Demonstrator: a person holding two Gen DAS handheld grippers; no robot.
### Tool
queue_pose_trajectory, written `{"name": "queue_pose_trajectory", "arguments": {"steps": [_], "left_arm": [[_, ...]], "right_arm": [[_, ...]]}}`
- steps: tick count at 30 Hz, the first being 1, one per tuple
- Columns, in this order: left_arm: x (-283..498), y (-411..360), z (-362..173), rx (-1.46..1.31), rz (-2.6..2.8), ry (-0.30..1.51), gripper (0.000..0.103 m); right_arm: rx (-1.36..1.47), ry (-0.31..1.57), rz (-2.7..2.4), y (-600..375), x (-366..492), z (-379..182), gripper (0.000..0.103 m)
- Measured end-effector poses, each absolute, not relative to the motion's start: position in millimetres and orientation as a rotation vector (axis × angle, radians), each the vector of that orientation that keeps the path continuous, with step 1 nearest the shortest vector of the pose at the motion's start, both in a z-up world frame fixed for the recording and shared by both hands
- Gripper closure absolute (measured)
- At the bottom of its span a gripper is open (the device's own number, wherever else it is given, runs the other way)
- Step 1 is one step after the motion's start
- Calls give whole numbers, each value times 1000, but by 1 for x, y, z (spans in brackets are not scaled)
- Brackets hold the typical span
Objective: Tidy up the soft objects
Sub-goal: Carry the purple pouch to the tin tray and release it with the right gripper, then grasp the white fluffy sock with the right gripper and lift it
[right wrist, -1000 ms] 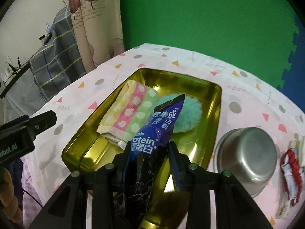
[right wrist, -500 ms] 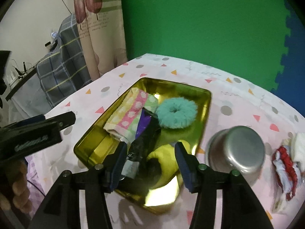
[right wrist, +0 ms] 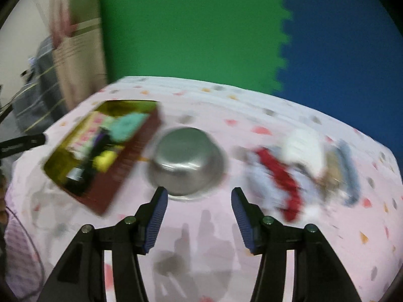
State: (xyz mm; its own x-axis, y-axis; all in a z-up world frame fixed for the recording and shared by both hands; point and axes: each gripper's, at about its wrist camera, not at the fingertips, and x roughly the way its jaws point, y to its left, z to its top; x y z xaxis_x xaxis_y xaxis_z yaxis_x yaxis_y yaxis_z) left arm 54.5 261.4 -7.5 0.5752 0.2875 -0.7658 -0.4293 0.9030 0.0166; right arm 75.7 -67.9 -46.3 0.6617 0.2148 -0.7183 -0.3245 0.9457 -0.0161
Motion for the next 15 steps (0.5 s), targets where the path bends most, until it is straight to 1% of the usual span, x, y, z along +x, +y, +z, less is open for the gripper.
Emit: {"name": "queue_pose_trajectory", "arguments": {"steps": [1, 5, 11, 12, 13, 15], "left_arm": [[54, 259, -8, -175, 419, 861, 19], [56, 249, -9, -147, 402, 863, 19], [58, 241, -14, -129, 388, 880, 19], [59, 240, -14, -127, 386, 881, 19], [59, 239, -14, -125, 386, 881, 19], [60, 238, -15, -115, 387, 882, 19]], "right_arm": [[-138, 799, 272, -86, 78, -48, 40], [-117, 814, 183, -133, 85, -58, 37], [-59, 859, 151, -165, 103, -81, 36], [-48, 860, 157, -167, 106, -85, 29], [-43, 860, 160, -165, 109, -87, 25], [-47, 871, 158, -165, 116, -95, 23]]}}
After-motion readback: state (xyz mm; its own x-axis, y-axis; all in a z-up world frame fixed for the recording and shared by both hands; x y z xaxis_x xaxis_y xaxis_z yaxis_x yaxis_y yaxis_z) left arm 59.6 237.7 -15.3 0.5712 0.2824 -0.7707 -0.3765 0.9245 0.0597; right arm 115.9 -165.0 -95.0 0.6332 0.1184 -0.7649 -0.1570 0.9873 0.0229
